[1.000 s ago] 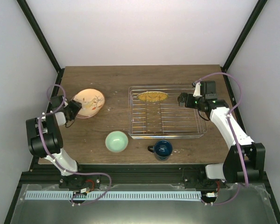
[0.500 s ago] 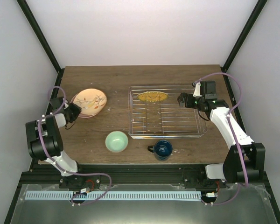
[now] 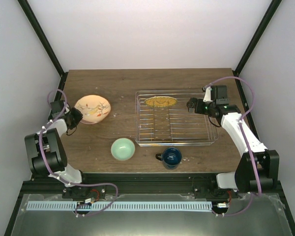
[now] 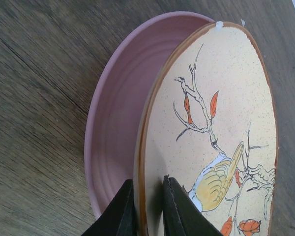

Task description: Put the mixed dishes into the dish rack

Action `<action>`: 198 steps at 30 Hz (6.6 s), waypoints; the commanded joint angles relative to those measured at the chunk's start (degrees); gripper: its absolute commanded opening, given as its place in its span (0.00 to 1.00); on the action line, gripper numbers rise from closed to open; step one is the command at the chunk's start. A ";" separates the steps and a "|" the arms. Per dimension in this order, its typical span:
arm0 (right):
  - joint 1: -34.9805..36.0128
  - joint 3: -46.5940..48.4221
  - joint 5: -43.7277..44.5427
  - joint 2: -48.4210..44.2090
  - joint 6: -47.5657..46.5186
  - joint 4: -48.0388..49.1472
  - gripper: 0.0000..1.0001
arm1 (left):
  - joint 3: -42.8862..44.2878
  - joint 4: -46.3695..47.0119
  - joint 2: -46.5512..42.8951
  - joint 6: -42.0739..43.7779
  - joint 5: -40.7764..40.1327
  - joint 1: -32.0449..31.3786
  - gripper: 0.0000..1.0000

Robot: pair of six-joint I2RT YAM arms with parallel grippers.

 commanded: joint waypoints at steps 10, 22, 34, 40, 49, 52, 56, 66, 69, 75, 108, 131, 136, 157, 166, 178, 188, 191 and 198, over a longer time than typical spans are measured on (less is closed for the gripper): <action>-0.14 1.29 -0.66 -0.08 -0.80 0.33 1.00 | -1.34 -0.26 1.58 4.21 -1.68 0.69 0.31; -0.14 1.46 -0.74 0.30 -0.78 0.46 1.00 | -2.52 0.97 1.83 4.38 -0.93 1.58 0.33; -0.11 1.62 -1.16 0.53 -0.80 0.51 1.00 | -2.06 0.57 1.13 4.19 -0.67 1.75 0.00; -0.14 1.68 -1.47 0.80 -0.81 0.63 1.00 | -1.93 -0.62 -0.83 4.76 -0.60 1.73 0.00; -0.14 1.55 -1.59 0.61 -0.84 0.53 1.00 | -7.12 12.98 -4.20 0.20 14.05 2.72 0.00; -0.18 1.38 -1.59 0.35 -0.77 0.63 1.00 | -8.27 15.54 -6.99 0.10 16.09 2.72 0.00; -0.15 1.32 -1.53 0.44 -0.75 0.73 1.00 | -9.35 16.49 -13.13 2.47 16.54 2.72 0.00; 0.21 1.13 -4.28 -0.18 -1.29 1.26 1.00 | -11.38 24.14 -19.31 -1.07 22.00 2.65 0.00; 0.52 1.11 -5.29 -0.53 -1.44 1.60 1.00 | -10.61 24.05 -21.60 -1.45 23.56 2.44 0.00; 1.16 1.24 -5.02 -0.30 -1.37 1.76 1.00 | -6.94 19.38 -28.17 3.30 23.44 -2.77 0.00; -4.48 10.88 4.25 8.76 2.15 1.70 1.00 | 19.71 4.99 -19.27 65.53 -18.45 -55.21 0.00; -5.15 9.72 5.02 8.30 1.03 1.55 1.00 | 15.88 24.96 -11.98 95.81 -52.19 -77.77 0.00; -5.15 9.37 5.15 8.37 0.88 1.69 1.00 | 17.04 24.97 -7.93 96.33 -54.54 -79.06 0.00; -5.32 9.12 6.45 7.89 0.19 0.67 1.00 | 23.33 26.00 3.49 96.87 -60.11 -81.15 0.00; -5.32 8.76 6.29 7.69 0.14 1.05 1.00 | 21.87 24.13 3.05 95.92 -60.43 -81.76 0.00; -5.32 8.80 6.71 7.95 0.19 0.85 1.00 | 20.57 20.94 5.42 91.88 -60.65 -81.91 0.00; -5.30 8.85 6.62 8.12 0.07 0.86 1.00 | 21.05 21.80 9.17 92.31 -60.48 -81.88 0.02; -5.30 8.97 6.62 8.13 0.06 0.85 1.00 | 21.20 21.82 9.63 92.35 -60.51 -81.93 0.07; -5.32 8.85 6.53 8.13 0.01 0.77 1.00 | 21.41 21.82 10.04 92.11 -60.48 -81.95 0.25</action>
